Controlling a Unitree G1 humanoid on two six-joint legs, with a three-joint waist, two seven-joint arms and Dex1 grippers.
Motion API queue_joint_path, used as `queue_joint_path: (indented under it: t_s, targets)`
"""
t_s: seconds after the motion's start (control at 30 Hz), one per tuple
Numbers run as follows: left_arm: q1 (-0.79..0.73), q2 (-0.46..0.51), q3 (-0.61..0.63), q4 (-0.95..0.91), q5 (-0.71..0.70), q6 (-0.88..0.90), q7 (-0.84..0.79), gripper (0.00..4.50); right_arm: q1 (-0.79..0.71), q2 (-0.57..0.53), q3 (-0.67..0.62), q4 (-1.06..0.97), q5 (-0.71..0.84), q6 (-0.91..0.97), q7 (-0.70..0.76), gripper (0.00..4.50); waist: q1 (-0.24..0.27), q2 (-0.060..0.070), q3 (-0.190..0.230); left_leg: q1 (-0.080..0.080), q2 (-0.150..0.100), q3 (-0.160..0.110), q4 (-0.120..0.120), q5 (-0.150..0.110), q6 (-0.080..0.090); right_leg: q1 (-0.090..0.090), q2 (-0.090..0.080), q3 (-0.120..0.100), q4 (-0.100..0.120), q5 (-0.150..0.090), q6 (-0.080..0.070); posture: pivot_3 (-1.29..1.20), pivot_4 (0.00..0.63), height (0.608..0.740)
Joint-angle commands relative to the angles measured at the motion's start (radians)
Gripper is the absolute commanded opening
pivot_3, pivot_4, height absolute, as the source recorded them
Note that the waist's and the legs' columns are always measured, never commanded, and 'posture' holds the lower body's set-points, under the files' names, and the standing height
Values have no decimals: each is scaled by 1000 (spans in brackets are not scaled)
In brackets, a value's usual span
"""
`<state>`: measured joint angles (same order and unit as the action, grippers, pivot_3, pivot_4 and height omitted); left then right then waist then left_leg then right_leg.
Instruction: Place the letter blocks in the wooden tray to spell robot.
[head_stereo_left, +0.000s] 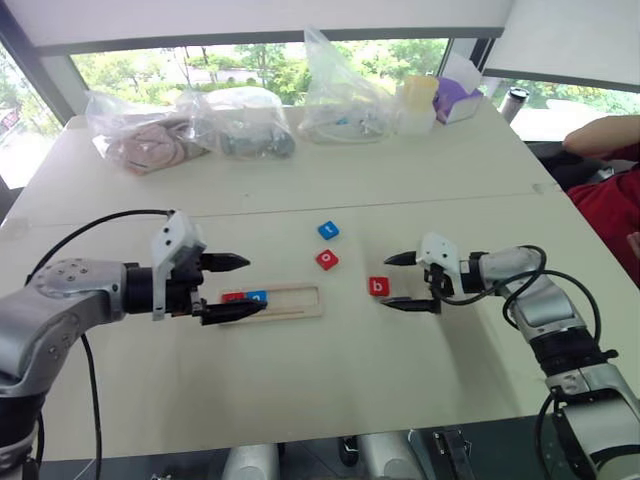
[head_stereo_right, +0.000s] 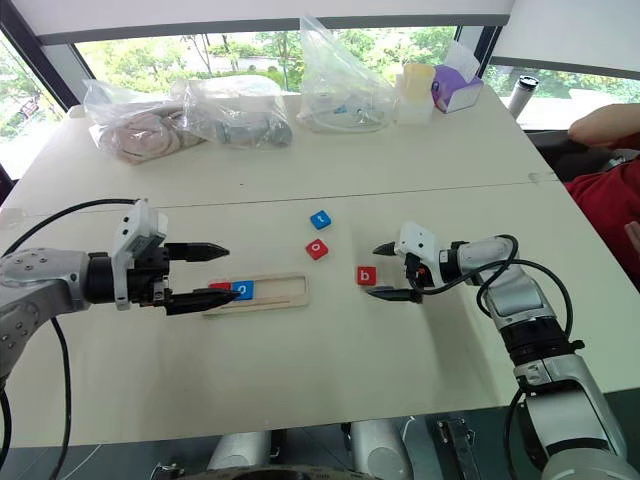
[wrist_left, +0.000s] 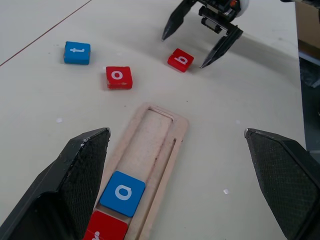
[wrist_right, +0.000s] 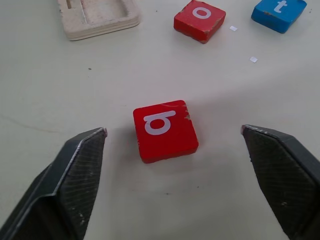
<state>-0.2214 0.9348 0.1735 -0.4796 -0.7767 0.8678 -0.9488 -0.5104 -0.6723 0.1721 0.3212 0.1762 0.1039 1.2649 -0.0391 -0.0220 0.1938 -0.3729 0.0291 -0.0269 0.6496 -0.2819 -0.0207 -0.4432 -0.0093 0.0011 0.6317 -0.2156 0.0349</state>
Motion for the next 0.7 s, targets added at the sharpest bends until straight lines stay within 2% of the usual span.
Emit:
queue_joint_path:
  t_s: [0.03,0.13,0.33,0.47,0.57,0.7]
  targets:
    - [-1,5,36,-30,-11,-9,16,4500,-13,13,-12,10,2,-35,5,2655,-2,0,0,0,0,0,0,0,0,0,0,0,0,0,0,0,150,740]
    - [-4,12,47,-20,-11,-11,20,4500,-15,22,-10,19,-3,-42,0,1163,-2,0,0,0,0,0,0,0,0,0,0,0,0,0,0,0,150,740]
    - [10,41,79,22,14,-33,2,4500,-26,31,-15,-19,7,-13,-11,1167,-2,0,0,0,0,0,0,0,0,0,0,0,0,1,0,0,150,740]
    - [27,73,100,54,29,-47,-15,4500,-61,42,-23,-113,50,82,-14,1167,-4,0,0,0,0,0,0,0,0,0,0,0,0,1,0,0,150,740]
    - [76,129,125,86,60,-62,-58,4500,-135,74,5,-244,111,237,3,1167,-9,2,1,1,1,0,0,0,0,-1,0,0,1,1,0,0,150,740]
    - [141,182,150,128,129,-127,-98,4500,-194,157,76,-269,64,267,-50,1167,-1,2,1,1,2,-1,-1,0,0,-1,2,-1,2,1,-2,0,150,740]
